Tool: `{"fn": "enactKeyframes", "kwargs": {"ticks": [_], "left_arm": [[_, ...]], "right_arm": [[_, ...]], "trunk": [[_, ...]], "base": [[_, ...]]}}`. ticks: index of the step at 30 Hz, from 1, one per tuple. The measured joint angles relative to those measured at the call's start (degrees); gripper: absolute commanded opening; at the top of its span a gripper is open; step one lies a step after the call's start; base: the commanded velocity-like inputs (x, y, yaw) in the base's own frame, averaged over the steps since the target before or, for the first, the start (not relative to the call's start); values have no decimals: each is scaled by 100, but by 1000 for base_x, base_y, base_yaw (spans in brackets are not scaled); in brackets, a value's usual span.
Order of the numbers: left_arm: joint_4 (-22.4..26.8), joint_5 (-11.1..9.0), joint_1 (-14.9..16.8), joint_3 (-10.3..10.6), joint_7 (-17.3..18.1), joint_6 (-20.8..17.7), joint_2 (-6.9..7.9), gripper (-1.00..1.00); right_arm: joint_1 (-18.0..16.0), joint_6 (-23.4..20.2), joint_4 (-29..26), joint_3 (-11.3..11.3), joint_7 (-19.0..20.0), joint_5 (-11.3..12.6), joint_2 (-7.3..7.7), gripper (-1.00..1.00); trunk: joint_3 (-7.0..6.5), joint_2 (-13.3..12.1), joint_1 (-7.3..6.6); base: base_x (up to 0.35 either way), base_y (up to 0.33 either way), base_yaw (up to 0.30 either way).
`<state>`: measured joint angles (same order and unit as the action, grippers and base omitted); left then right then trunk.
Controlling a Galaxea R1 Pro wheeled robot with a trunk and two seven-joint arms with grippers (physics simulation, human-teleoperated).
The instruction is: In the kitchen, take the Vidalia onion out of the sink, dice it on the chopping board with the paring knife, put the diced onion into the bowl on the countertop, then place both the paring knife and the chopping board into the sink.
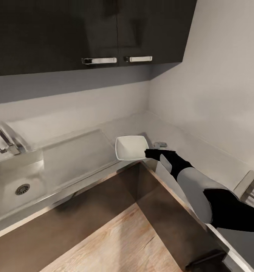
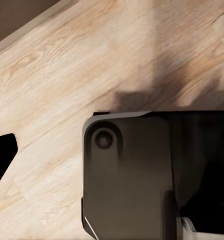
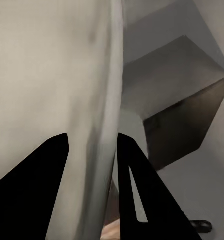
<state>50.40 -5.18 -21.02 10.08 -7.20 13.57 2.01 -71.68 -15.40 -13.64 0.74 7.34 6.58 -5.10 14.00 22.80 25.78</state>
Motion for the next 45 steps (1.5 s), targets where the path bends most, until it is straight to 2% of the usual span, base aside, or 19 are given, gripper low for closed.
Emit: {"fn": "enactKeyframes", "kwargs": {"ticks": [31,40,45], "left_arm": [[0,0,0,0,0,-1,0,100],[1,0,-1,0,1,0,0,100],[0,0,0,1,0,0,0,100]], "right_arm": [[0,0,2,1,-10,-1,-9,-100],[0,-1,2,2,-10,-9,-8,-100],[0,0,2,2,-12,-10,-9,-100]], "trunk": [[-278,0,0],[-294,-1,0],[-294,-1,0]], "base": [[-305,150,82],[-260,203,25],[-253,213,223]]}}
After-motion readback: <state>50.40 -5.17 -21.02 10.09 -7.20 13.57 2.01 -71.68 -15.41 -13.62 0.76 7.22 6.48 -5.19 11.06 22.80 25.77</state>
